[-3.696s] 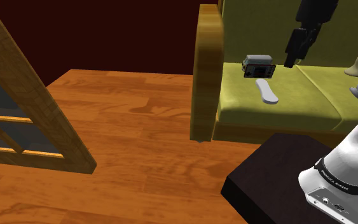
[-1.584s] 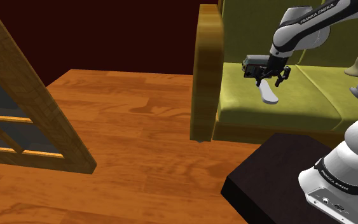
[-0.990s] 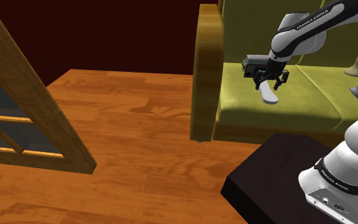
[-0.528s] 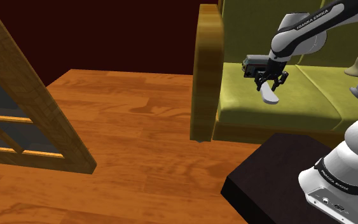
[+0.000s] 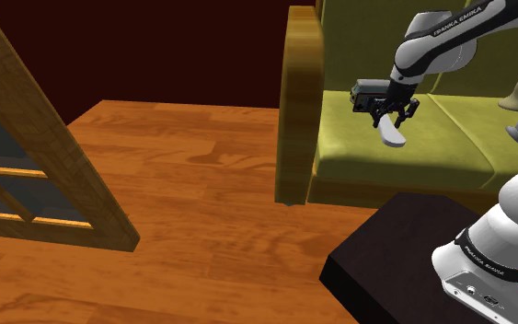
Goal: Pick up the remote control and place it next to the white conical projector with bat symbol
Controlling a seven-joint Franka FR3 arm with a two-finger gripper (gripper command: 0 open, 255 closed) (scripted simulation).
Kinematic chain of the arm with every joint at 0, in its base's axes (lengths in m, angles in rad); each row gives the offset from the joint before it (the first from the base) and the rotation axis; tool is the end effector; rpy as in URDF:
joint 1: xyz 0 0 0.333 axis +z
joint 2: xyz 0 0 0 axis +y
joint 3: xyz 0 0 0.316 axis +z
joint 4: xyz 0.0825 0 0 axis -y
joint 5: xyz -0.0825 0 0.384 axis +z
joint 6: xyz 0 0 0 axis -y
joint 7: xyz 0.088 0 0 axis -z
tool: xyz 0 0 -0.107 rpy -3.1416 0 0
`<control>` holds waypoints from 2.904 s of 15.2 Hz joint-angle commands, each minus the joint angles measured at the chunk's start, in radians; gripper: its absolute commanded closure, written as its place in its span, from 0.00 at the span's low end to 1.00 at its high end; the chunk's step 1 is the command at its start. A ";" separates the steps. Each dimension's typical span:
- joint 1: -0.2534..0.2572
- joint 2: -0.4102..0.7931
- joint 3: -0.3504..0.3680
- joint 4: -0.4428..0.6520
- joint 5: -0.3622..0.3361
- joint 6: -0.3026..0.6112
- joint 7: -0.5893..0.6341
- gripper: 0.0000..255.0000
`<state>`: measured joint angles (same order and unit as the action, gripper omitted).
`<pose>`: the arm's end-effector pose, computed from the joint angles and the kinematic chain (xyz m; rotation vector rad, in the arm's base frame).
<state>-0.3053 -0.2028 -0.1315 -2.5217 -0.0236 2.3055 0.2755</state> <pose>0.4000 -0.1865 0.3495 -2.9450 1.0641 0.0221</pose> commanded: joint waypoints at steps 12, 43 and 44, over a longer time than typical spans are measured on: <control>-0.002 -0.102 0.008 0.092 -0.009 -0.193 0.011 1.00; -0.084 -0.119 -0.137 0.382 -0.057 -0.495 -0.206 1.00; -0.092 -0.108 -0.155 0.395 -0.060 -0.495 -0.231 1.00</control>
<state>-0.3885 -0.3191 -0.2685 -2.1315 -0.0795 1.8057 0.0714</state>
